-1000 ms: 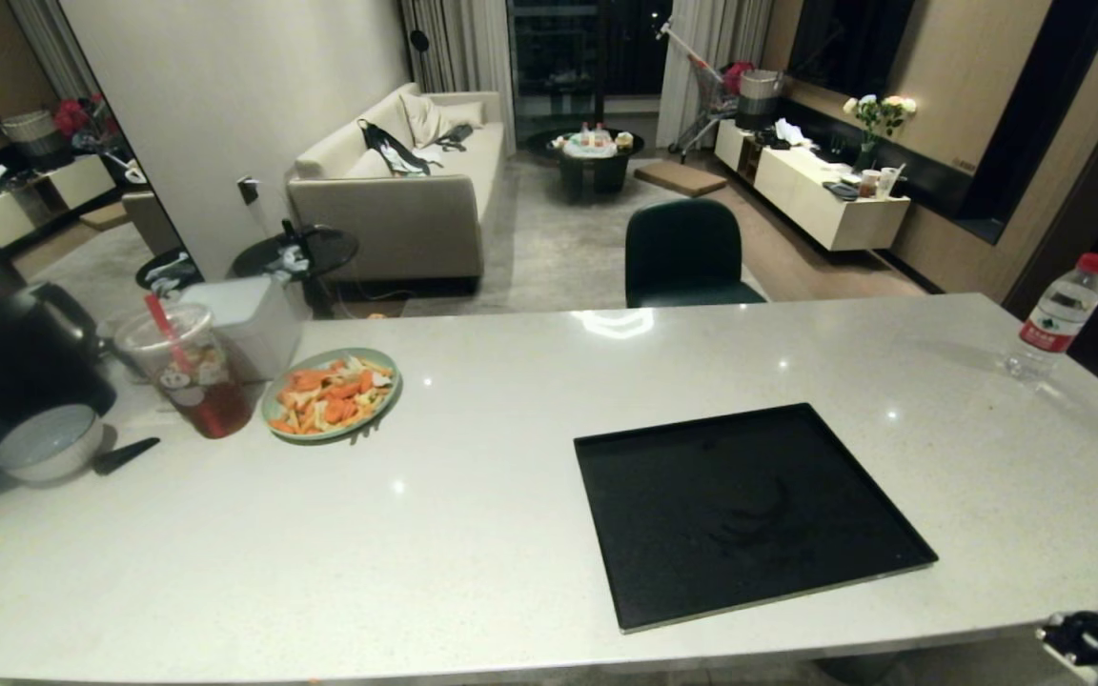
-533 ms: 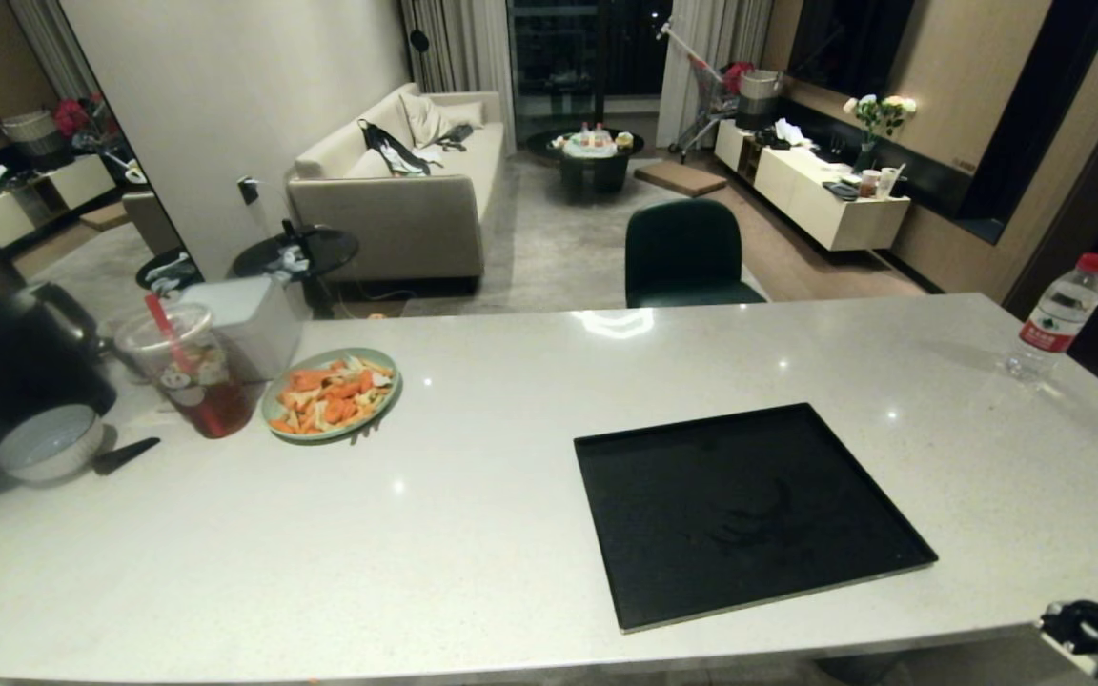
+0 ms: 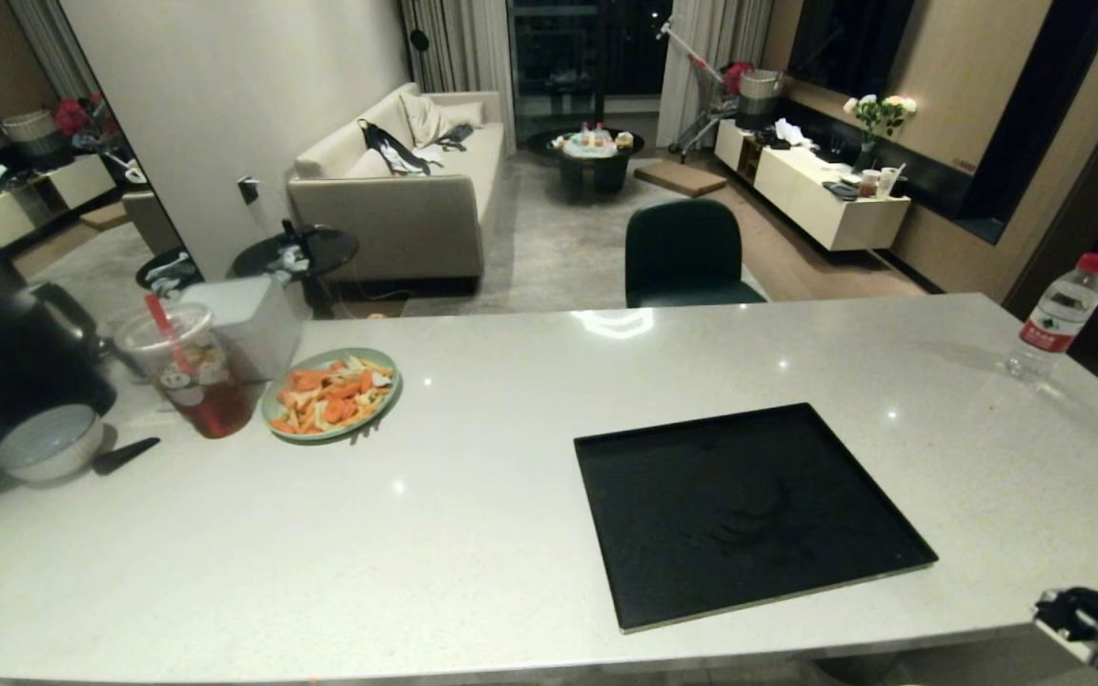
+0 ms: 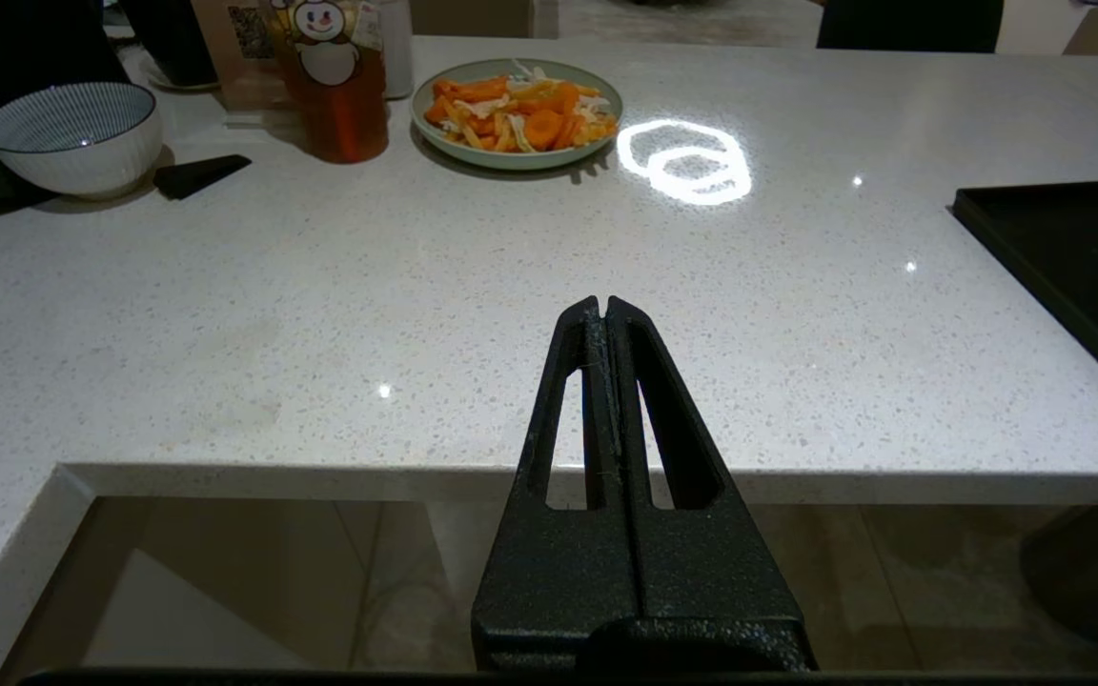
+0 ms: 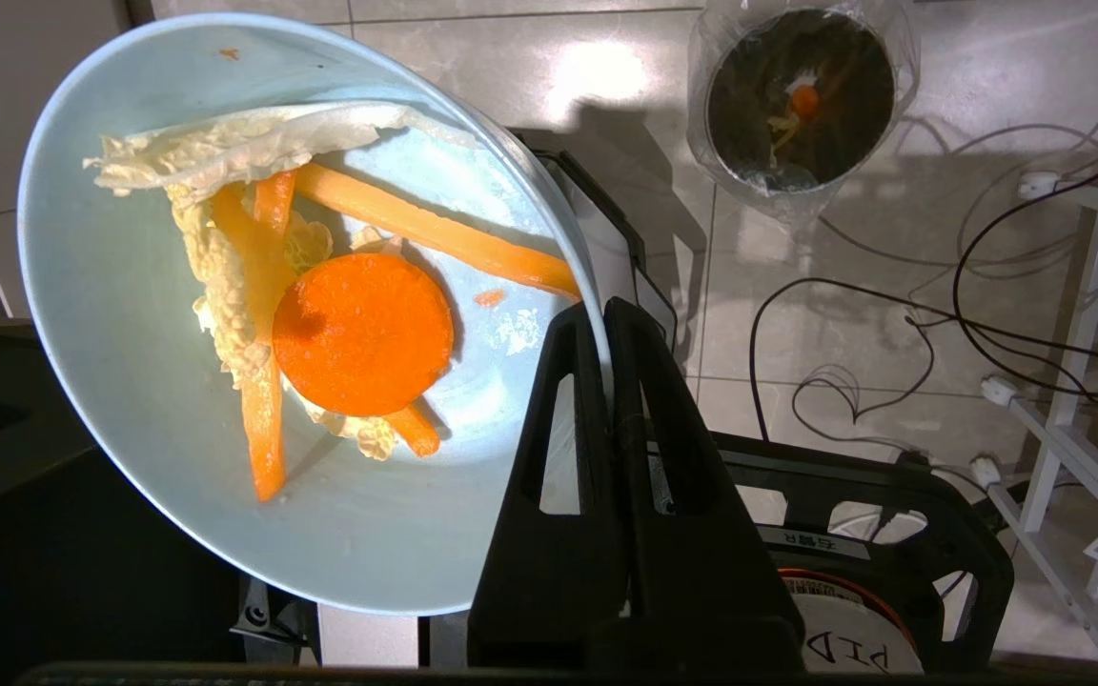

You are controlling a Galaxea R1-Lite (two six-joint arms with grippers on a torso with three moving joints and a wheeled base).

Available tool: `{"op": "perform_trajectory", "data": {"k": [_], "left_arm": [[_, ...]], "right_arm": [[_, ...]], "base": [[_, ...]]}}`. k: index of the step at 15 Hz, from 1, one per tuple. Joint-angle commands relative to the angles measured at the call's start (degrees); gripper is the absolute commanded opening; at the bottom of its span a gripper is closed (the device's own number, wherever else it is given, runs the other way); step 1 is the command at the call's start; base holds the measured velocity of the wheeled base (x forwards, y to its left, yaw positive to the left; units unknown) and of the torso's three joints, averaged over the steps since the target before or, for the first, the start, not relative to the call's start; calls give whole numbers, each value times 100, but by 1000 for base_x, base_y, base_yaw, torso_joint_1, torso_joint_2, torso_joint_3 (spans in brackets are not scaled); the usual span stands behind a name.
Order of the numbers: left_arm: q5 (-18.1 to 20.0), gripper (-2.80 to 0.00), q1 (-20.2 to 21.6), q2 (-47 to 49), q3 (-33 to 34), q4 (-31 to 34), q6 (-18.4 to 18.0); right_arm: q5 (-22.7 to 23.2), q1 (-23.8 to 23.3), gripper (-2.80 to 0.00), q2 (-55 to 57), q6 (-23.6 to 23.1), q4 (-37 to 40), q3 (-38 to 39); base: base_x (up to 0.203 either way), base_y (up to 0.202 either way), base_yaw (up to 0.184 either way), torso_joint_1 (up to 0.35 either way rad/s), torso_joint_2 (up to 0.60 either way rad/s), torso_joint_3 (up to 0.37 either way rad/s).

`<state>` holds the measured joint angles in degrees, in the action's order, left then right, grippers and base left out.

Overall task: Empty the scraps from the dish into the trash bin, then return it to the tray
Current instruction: Move the bowl over the trash can

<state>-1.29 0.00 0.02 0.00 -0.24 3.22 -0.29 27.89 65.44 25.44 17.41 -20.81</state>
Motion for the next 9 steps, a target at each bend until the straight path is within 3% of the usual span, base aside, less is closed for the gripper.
{"op": "perform_trajectory", "data": {"k": [1, 7, 9], "left_arm": [[-3, -280, 0, 6, 0, -2, 3], [-3, -280, 0, 6, 0, -2, 3], [-3, -280, 0, 6, 0, -2, 3]], "right_arm": [[-6, 6, -280, -22, 31, 26, 14], [-5, 2, -280, -14, 67, 35, 37], [3, -3, -280, -22, 66, 17, 103]], "base": [[0, 0, 0, 0, 0, 0], [0, 0, 0, 0, 0, 0], [0, 0, 0, -112, 259, 156]]}}
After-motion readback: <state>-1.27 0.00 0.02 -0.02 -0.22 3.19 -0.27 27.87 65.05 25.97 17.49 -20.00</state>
